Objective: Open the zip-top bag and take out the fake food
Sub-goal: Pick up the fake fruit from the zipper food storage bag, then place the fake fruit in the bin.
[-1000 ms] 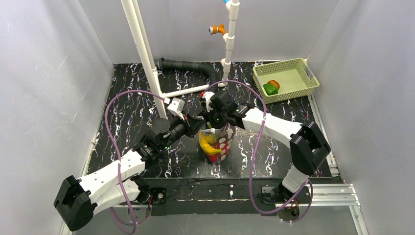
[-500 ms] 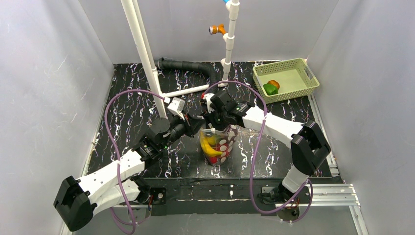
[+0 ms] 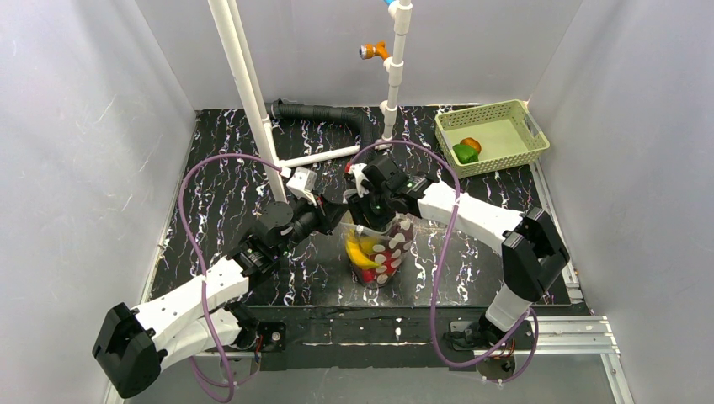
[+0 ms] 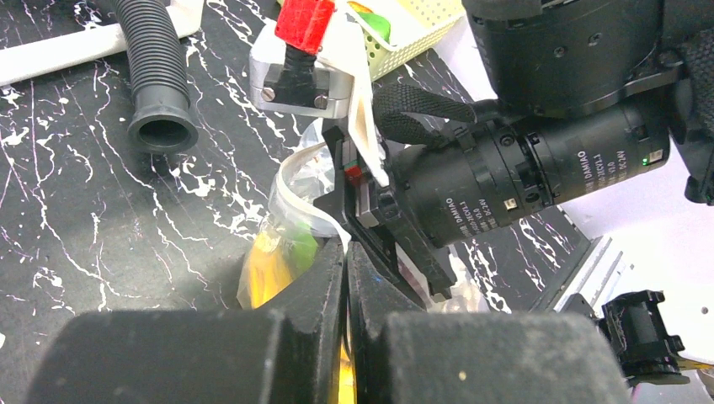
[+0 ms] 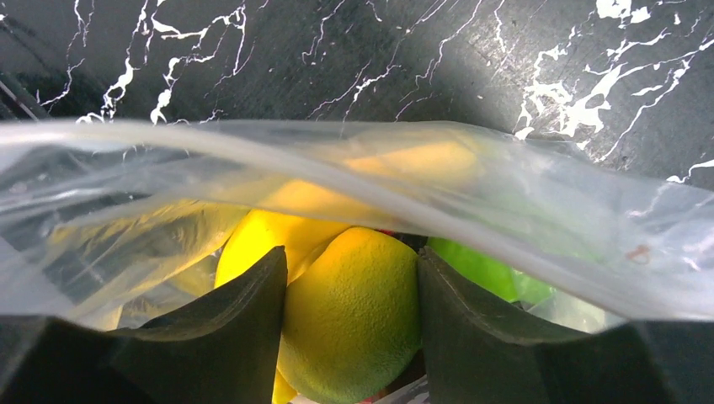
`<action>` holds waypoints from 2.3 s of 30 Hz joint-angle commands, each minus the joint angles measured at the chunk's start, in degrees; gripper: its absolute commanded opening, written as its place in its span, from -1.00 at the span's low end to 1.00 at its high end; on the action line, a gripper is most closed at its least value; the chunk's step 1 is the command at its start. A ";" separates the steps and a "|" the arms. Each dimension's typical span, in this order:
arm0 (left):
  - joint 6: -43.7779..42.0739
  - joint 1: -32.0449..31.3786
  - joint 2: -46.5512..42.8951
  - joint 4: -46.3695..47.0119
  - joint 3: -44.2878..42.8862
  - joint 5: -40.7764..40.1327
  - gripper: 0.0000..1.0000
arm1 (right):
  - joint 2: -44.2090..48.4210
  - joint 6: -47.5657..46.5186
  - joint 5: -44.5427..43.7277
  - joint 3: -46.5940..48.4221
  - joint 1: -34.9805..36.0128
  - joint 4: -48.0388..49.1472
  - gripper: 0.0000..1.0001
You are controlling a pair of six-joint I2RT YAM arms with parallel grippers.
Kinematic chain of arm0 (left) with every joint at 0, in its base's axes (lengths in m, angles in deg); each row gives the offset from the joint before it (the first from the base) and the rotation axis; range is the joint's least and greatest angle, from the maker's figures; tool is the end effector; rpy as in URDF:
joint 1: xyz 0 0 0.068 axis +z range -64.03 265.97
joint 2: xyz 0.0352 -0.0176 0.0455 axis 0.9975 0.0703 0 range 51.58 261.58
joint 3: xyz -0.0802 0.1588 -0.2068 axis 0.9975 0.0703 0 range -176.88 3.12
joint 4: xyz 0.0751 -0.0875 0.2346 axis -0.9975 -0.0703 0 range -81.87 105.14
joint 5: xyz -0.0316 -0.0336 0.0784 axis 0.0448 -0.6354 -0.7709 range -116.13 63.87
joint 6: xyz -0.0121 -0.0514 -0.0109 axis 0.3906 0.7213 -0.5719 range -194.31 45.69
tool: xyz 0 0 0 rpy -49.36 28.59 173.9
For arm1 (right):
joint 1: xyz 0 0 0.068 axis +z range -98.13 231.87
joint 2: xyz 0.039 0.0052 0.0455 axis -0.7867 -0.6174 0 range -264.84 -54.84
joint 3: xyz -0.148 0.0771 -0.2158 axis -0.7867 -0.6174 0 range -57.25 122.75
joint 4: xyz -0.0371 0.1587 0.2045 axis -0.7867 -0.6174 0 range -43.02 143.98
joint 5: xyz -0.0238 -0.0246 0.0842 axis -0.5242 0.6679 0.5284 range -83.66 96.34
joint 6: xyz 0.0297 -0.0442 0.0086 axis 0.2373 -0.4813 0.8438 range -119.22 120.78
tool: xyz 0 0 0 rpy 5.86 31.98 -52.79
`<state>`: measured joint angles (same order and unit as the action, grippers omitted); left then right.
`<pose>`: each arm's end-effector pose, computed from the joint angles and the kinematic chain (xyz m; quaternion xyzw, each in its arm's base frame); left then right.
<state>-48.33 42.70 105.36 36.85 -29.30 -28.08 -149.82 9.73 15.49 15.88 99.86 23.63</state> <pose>0.1636 -0.1525 0.2938 0.0940 0.6986 -0.3930 0.5905 0.2365 0.2709 0.2548 -0.3394 0.8803 0.2202 0.2478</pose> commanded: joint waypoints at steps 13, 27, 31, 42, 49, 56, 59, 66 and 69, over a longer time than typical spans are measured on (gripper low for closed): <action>-1.04 0.41 0.82 3.09 -0.45 0.27 -1.00 | 8.67 -2.29 13.48 6.35 -5.72 0.72 -0.51; 0.08 0.42 3.02 1.67 -1.23 -0.02 -1.00 | 9.30 2.54 19.44 9.12 -12.46 3.44 -0.54; 0.38 0.38 3.15 0.86 -1.25 -1.12 -1.00 | 10.44 3.38 20.09 8.44 -13.18 3.87 -0.54; 0.22 0.40 3.14 0.18 -1.47 -1.60 -1.00 | 12.35 7.36 24.08 8.91 -23.85 5.57 -0.54; -0.09 0.41 2.59 -0.37 -1.76 -1.15 -1.00 | 11.30 8.17 24.28 8.88 -34.69 8.93 -0.54; -0.20 0.40 2.30 -0.37 -1.81 -0.29 -1.00 | 7.25 9.31 21.52 9.56 -47.19 14.12 -0.54; -0.20 0.46 2.58 -0.28 -2.07 0.06 -1.00 | 4.38 10.16 19.36 10.82 -51.86 16.02 -0.54; -0.31 0.45 2.67 -0.19 -2.28 0.48 -1.00 | -3.76 11.73 9.19 15.84 -57.08 18.03 -0.54; -0.36 0.46 2.75 -0.26 -2.41 0.54 -1.00 | -7.75 12.39 3.79 18.32 -57.17 18.11 -0.54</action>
<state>-47.92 42.79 108.86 36.83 -29.57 -27.93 -154.56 20.59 27.16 28.92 42.49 38.03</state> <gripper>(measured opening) 0.009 0.591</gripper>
